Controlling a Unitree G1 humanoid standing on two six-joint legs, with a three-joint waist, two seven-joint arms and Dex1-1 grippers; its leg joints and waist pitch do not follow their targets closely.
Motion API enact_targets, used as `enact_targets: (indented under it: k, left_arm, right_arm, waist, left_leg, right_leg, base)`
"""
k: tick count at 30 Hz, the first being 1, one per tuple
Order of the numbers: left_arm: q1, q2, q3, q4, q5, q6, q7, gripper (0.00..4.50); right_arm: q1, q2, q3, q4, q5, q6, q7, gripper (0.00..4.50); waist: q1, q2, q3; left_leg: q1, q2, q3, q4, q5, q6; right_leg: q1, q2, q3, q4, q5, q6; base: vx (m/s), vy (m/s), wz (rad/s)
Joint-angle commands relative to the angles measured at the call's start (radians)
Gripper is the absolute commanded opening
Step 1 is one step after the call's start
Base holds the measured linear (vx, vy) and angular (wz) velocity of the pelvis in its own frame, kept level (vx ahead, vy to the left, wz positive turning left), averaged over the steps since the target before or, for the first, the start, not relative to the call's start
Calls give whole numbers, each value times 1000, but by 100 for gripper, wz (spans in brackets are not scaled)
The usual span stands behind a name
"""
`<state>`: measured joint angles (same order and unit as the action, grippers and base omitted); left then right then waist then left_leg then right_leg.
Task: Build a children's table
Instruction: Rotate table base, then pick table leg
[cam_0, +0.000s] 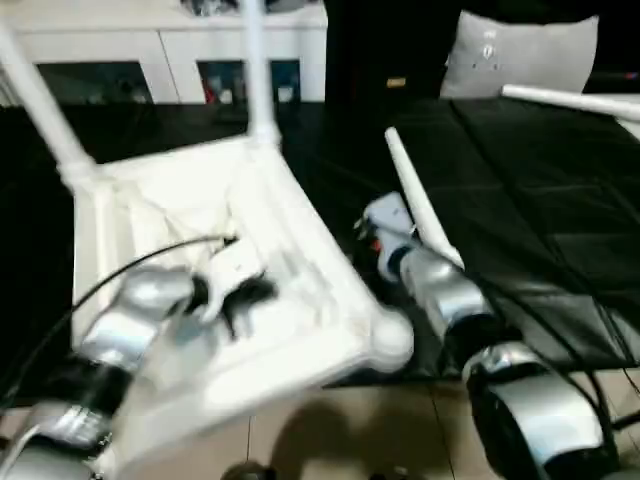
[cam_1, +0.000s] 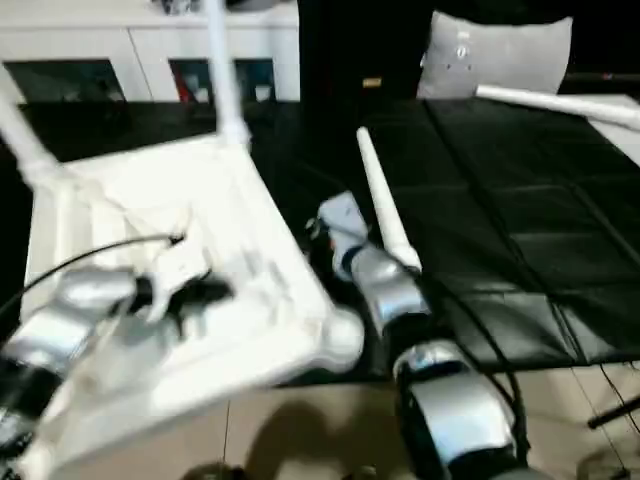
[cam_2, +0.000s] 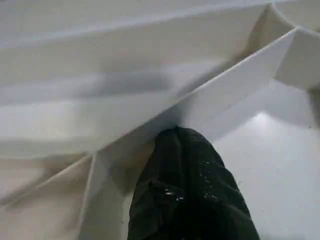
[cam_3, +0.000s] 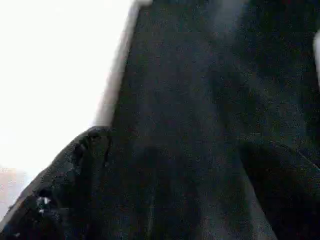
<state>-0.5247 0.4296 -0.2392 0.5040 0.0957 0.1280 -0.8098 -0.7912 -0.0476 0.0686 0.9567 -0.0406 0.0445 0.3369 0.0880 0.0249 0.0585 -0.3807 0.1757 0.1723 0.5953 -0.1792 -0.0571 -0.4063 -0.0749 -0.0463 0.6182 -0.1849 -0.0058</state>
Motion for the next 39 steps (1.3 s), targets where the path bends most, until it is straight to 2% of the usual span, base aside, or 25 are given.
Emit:
enact_targets:
  k: [1, 3, 6, 7, 9, 11, 12, 13, 14, 15, 17, 20, 22, 23, 25, 27, 31, 32, 34, 39]
  left_arm:
    - [-57, -23, 15, -8, 11, -57, 72, 1]
    - [-60, -23, 14, 1, 18, -61, 81, 1]
    - [-53, -14, 6, 27, 44, -92, 94, 1]
    - [-47, -13, 8, 22, 42, -91, 91, 1]
    - [-37, -15, 16, 18, 36, -97, 86, 1]
    - [10, -14, 46, -45, -21, -76, 70, 1]
    - [11, -14, 46, -47, -22, -76, 69, 20]
    - [24, -12, 53, -69, -36, -65, 63, 20]
    - [38, -7, 55, -94, -41, -59, 59, 20]
    - [53, -2, 58, -121, -49, -53, 56, 20]
    - [95, 6, 72, -201, -85, -18, 37, 55]
    - [163, 13, 80, -349, -134, 52, 14, 60]
    - [179, 12, 81, -388, -147, 73, 8, 97]
    - [205, 14, 75, -457, -164, 112, -5, 102]
    - [217, 15, 71, -492, -171, 131, -8, 104]
    - [242, 7, 51, -588, -191, 196, -6, 130]
    - [258, 2, 37, -647, -207, 244, -5, 148]
    - [259, 1, 36, -650, -207, 247, -5, 148]
    - [265, -5, 30, -678, -207, 275, 3, 177]
    - [270, -5, 9, -722, -191, 316, 25, 219]
  right_arm:
    - [-11, 30, 24, -32, 7, 2, 13, 450]
    - [-11, 24, 16, -43, 7, 2, 6, 450]
    - [-23, -17, -30, -95, 9, 33, -66, 450]
    - [-26, -23, -38, -99, 9, 43, -81, 450]
    - [-34, -38, -54, -102, 5, 66, -114, 450]
    - [-55, -82, -83, -110, -9, 166, -195, 450]
    - [-56, -82, -83, -110, -9, 168, -196, 450]
    - [-61, -93, -90, -109, -10, 190, -211, 450]
    - [-67, -103, -99, -105, -4, 202, -216, 450]
    - [-72, -114, -110, -101, 4, 214, -217, 450]
    - [-85, -140, -125, -88, 13, 257, -224, 450]
    - [-107, -166, -153, -51, 34, 346, -230, 450]
    - [-112, -171, -160, -42, 42, 369, -223, 450]
    - [-118, -178, -175, -36, 61, 413, -212, 450]
    - [-120, -180, -181, -36, 67, 432, -208, 450]
    - [-128, -190, -186, -20, 75, 480, -185, 450]
    - [-135, -196, -184, 3, 75, 505, -177, 450]
    - [-135, -197, -183, 5, 75, 507, -176, 450]
    - [-140, -198, -176, 18, 76, 533, -163, 450]
    - [-141, -197, -165, 48, 78, 601, -130, 450]
  waist:
    - [4, 15, -74]
    - [6, 14, -76]
    - [7, 14, -80]
    - [8, 16, -81]
    - [8, 15, -81]
    - [7, 11, -80]
    - [7, 11, -80]
    - [7, 12, -78]
    - [6, 6, -77]
    - [5, 7, -76]
    - [2, 5, -74]
    - [1, 6, -76]
    - [0, 6, -74]
    - [-1, 3, -73]
    - [1, 3, -73]
    - [2, 0, -72]
    - [2, 1, -72]
    - [2, -2, -72]
    - [1, -2, -72]
    - [1, -3, -73]
  left_leg:
    - [20, 48, -19, -81, -262, -25]
    - [15, 47, -19, -78, -227, -17]
    - [17, 45, -17, -72, -162, -6]
    - [20, 44, -14, -70, -147, -5]
    - [18, 41, -13, -68, -138, -6]
    - [18, 41, -11, -70, -148, -11]
    - [18, 41, -11, -70, -148, -11]
    - [18, 42, -11, -70, -170, -16]
    - [19, 42, -9, -71, -180, -16]
    - [17, 44, -11, -72, -188, -17]
    - [19, 44, -9, -72, -196, -21]
    - [18, 44, -10, -70, -188, -21]
    - [16, 41, -6, -68, -173, -9]
    - [14, 41, -7, -68, -172, -5]
    - [15, 41, -7, -68, -172, -3]
    - [14, 43, -7, -68, -173, -4]
    - [15, 41, -5, -67, -176, -8]
    - [14, 39, -5, -66, -172, -7]
    - [14, 40, -5, -66, -169, -7]
    - [13, 39, -5, -64, -154, -2]
  right_leg:
    - [48, -71, 42, -61, -107, -230]
    - [51, -70, 40, -55, -58, -246]
    - [53, -64, 37, -47, 28, -248]
    - [51, -62, 37, -46, 41, -248]
    - [53, -61, 36, -45, 45, -249]
    - [53, -62, 37, -48, 23, -253]
    - [53, -62, 37, -48, 23, -253]
    - [53, -65, 37, -51, -13, -254]
    - [51, -64, 38, -54, -31, -251]
    - [53, -66, 38, -54, -54, -248]
    - [50, -64, 39, -56, -78, -241]
    - [51, -64, 38, -54, -78, -241]
    - [48, -58, 37, -54, -56, -249]
    - [52, -59, 38, -54, -58, -248]
    - [50, -59, 37, -55, -71, -245]
    - [51, -59, 37, -55, -82, -244]
    - [48, -57, 37, -57, -100, -243]
    - [49, -57, 37, -56, -103, -241]
    - [50, -57, 36, -57, -109, -237]
    - [51, -56, 36, -56, -99, -236]
  base:
    - [0, 0, 0]
    - [0, 0, 0]
    - [0, 0, 0]
    - [0, 0, 0]
    - [0, 0, 0]
    - [0, 0, 0]
    - [0, 0, 0]
    - [0, 0, 0]
    - [0, 0, 0]
    - [0, 0, 0]
    - [0, 0, 0]
    - [0, 0, 0]
    - [0, 0, 0]
    - [0, 0, 0]
    - [0, 0, 0]
    - [0, 0, 0]
    - [0, 0, 0]
    - [0, 0, 0]
    - [0, 0, 0]
    - [0, 0, 0]
